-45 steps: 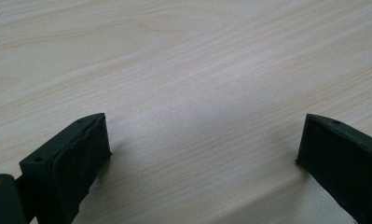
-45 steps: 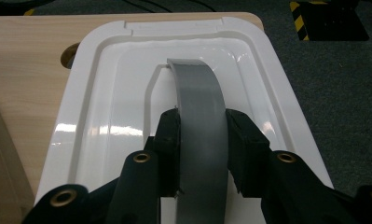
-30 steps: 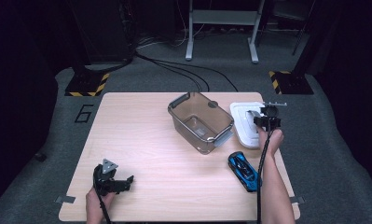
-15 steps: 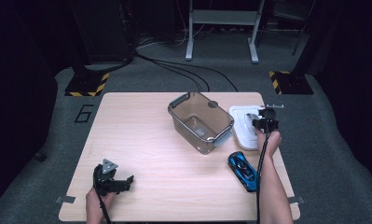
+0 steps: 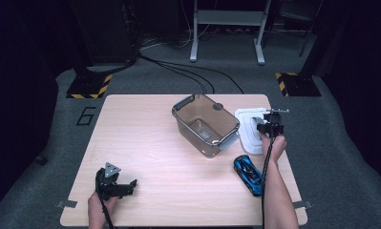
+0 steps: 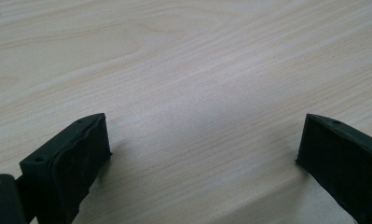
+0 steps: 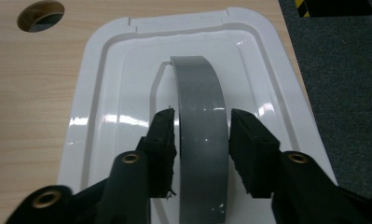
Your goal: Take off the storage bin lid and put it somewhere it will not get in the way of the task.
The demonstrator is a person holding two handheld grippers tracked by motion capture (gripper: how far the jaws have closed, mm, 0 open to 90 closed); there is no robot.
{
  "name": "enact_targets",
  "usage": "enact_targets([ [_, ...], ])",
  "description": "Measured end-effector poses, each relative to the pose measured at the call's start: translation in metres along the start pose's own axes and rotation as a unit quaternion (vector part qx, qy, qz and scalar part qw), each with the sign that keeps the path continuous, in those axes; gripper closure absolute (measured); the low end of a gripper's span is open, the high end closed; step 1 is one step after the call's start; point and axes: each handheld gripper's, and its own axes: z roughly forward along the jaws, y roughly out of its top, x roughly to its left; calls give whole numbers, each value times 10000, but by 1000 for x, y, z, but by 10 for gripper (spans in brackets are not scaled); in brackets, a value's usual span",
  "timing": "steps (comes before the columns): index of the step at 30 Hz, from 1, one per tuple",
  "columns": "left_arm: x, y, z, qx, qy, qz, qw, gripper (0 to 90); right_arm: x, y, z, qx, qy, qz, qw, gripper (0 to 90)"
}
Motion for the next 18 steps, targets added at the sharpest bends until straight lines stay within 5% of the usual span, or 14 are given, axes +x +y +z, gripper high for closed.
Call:
enact_targets([
  [4,0,0,0,0,1,1,10000,23,-1,1,-5,13,94,-67,9999,443],
  [5,0,0,0,0,1,0,10000,23,-2,2,-7,163,246,-94,9995,358],
  [11,0,0,0,0,0,0,10000,23,1,-1,-19,280,636,-184,9974,178],
  [18,0,0,0,0,2,0,10000,23,7,-8,-38,109,910,-462,9947,106],
])
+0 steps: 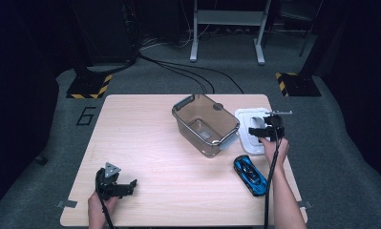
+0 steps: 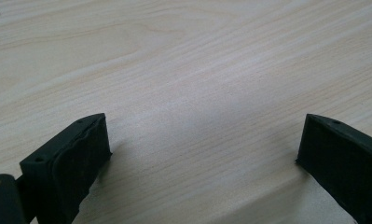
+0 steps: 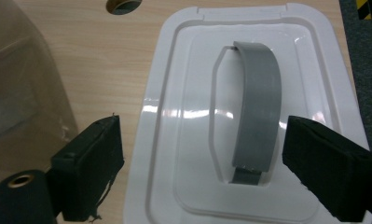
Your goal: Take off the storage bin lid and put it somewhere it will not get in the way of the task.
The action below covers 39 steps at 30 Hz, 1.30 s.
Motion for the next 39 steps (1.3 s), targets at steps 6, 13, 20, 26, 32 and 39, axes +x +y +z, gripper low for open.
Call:
enact_targets([
  [6,0,0,0,-2,2,-2,10000,23,7,-7,-15,-49,248,-179,9995,30],
  [13,0,0,0,1,0,1,10000,23,16,-17,-27,52,489,-499,9975,0],
  [20,0,0,0,1,0,4,10000,23,15,-27,-33,821,661,-697,9920,0],
  [26,0,0,0,1,0,2,10000,23,20,-33,-38,1040,890,-570,9889,11],
  [32,0,0,0,1,-2,0,10000,23,28,-39,-44,1049,1042,-701,9865,18],
  [39,0,0,0,1,-1,2,10000,23,43,-48,-46,1072,1140,-1129,9812,24],
])
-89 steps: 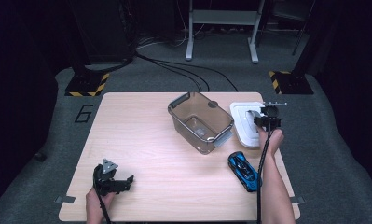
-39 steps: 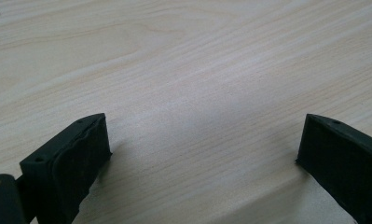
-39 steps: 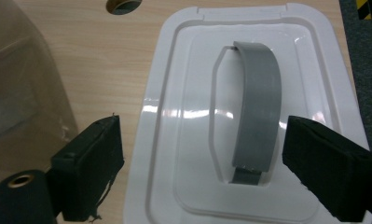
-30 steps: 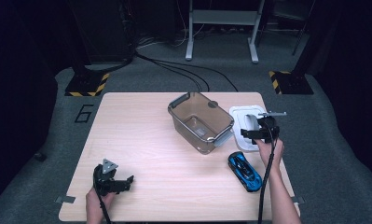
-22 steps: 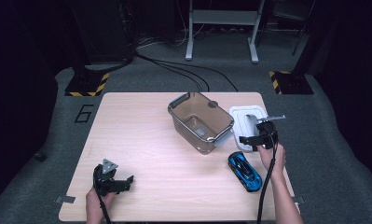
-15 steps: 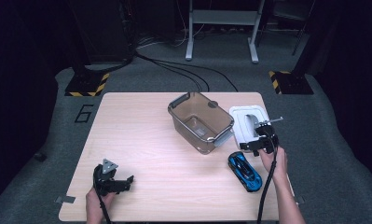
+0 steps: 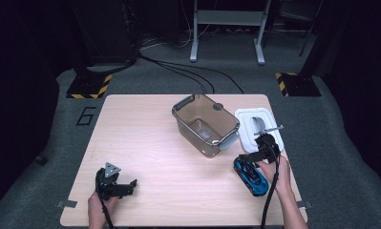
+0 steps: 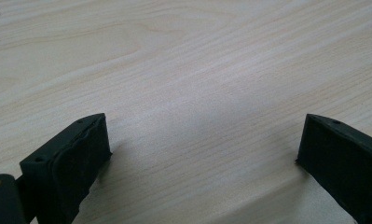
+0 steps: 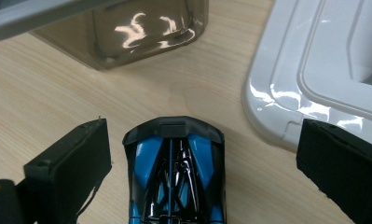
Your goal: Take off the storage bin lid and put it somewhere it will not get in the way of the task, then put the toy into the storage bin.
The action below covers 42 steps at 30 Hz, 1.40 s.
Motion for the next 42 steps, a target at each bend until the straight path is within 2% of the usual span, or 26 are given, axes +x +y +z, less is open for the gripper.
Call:
enact_targets([
  [4,0,0,0,0,-1,4,10000,23,7,-3,2,-7,-11,-15,10000,31],
  [7,0,0,0,-21,17,0,10000,24,13,-5,7,19,-66,-159,9998,33],
  [10,0,0,0,-22,25,9,10000,24,18,-6,12,77,-78,-181,9998,8],
  [14,0,0,0,-22,19,2,10000,24,23,-4,21,231,-109,-226,9994,0],
  [18,0,0,0,-21,17,1,10000,24,28,-3,32,402,-239,-334,9983,0],
  [20,0,0,0,-23,18,2,10000,24,28,-3,36,449,-300,-447,9975,0],
  [27,0,0,0,-22,19,0,10000,24,23,-3,46,589,-311,-457,9967,8],
  [31,0,0,0,-23,18,-1,10000,24,24,-5,48,571,-225,-506,9968,145],
  [33,0,0,0,-22,18,0,10000,24,24,-6,49,562,-214,-518,9968,168],
  [35,0,0,0,-22,18,-1,10000,24,24,-7,49,518,-205,-566,9968,228],
  [42,0,0,0,-23,18,1,10000,24,24,-7,48,488,-189,-532,9972,239],
])
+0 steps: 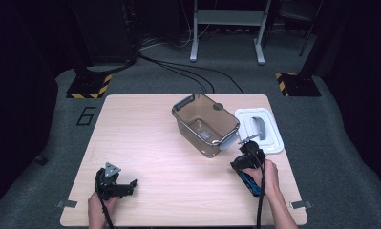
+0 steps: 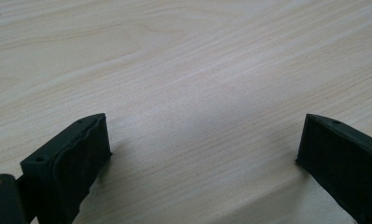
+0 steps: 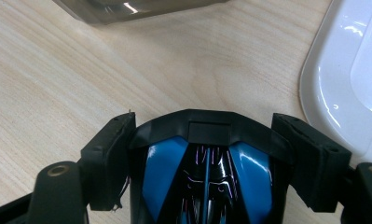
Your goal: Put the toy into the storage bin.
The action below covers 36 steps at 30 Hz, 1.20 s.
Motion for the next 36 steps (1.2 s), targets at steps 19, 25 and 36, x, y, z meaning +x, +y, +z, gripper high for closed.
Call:
enact_targets([
  [19,0,0,0,-1,1,-2,10000,24,-2,-1,0,29,81,129,9999,241],
  [25,0,0,0,-2,1,-6,10000,24,-1,-1,-2,-8,36,102,9999,243],
  [36,0,0,0,-1,0,-3,10000,24,3,-3,-34,-591,-19,-13,9982,245],
])
